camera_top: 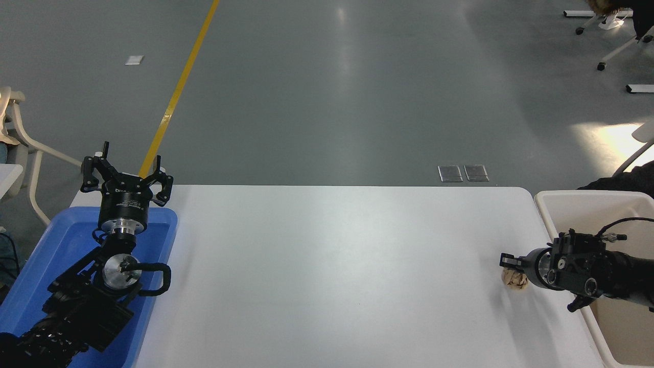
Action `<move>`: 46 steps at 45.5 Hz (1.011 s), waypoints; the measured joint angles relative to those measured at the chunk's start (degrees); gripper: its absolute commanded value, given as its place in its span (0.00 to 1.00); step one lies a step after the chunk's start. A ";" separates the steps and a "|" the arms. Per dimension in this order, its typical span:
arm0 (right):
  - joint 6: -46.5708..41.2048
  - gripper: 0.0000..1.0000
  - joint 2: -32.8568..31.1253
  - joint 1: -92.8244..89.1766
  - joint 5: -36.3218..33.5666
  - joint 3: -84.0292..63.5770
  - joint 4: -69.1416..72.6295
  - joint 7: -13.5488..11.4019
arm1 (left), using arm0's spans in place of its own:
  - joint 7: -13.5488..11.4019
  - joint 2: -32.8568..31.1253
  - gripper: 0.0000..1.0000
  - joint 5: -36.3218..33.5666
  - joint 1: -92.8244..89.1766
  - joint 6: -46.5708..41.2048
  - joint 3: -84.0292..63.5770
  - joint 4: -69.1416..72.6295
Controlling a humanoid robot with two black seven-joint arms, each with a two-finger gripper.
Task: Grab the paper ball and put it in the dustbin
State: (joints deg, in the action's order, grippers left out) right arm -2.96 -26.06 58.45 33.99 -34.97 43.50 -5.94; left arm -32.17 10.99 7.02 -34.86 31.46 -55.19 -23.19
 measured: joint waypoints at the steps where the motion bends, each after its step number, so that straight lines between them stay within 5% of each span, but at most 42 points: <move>1: -0.10 0.00 -0.52 0.60 0.04 -0.27 0.56 0.02 | 0.00 0.00 0.99 0.00 0.00 -0.01 0.00 0.00; 24: -8.95 0.00 -16.75 44.56 -0.25 -25.01 32.34 0.35 | 0.00 0.01 0.99 -0.07 0.00 0.00 0.04 -0.01; 46: -28.57 0.00 -19.39 76.19 -2.85 -33.21 43.26 0.46 | 0.00 0.08 0.99 -0.08 0.05 0.01 0.01 -0.01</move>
State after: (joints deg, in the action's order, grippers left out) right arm -31.53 -45.45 134.64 31.13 -68.18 86.76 -5.47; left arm -32.17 11.07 6.94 -34.81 31.46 -55.18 -23.20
